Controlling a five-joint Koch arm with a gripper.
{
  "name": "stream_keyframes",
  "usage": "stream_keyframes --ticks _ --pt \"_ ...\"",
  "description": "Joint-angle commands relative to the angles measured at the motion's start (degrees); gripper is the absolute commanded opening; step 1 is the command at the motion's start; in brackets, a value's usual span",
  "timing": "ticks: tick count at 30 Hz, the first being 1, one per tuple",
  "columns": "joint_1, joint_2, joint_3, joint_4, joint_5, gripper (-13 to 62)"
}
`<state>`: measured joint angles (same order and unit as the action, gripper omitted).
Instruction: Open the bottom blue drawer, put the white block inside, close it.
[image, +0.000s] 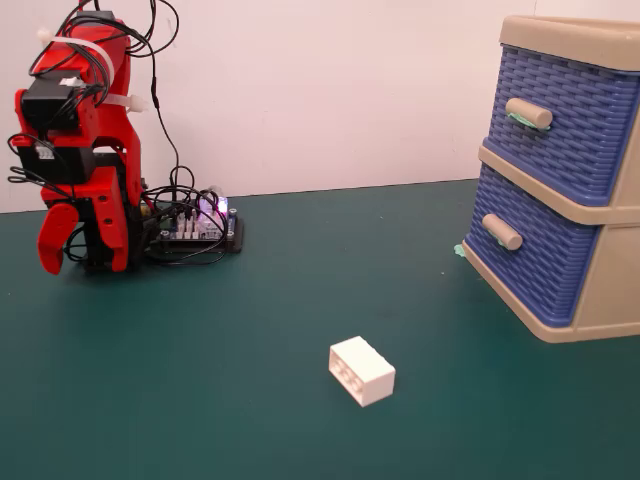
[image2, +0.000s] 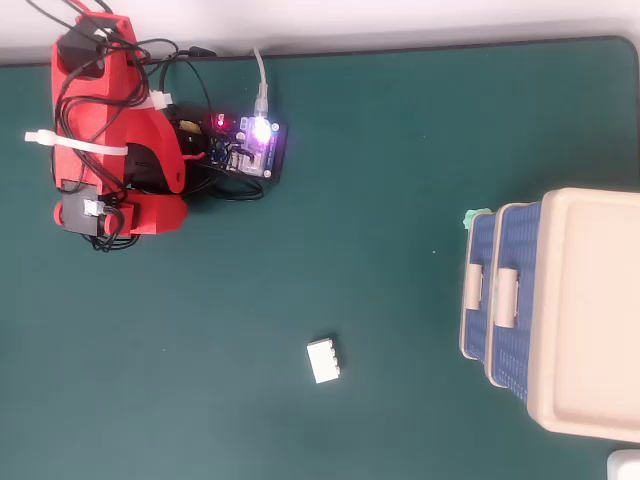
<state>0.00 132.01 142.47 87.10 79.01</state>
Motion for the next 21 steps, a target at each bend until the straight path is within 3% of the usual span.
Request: stream_keyframes --ticks 1,6,12,15,21 --pt "-0.4 2.7 0.6 7.7 -0.9 34.3" --pt "-0.5 2.7 -9.6 9.3 -0.5 33.8" --pt "-3.2 1.5 -35.8 9.1 7.1 33.7" --pt "-15.3 -2.0 -43.9 8.7 19.2 33.7" --pt "-56.5 -13.8 -49.2 -11.3 61.7 33.8"
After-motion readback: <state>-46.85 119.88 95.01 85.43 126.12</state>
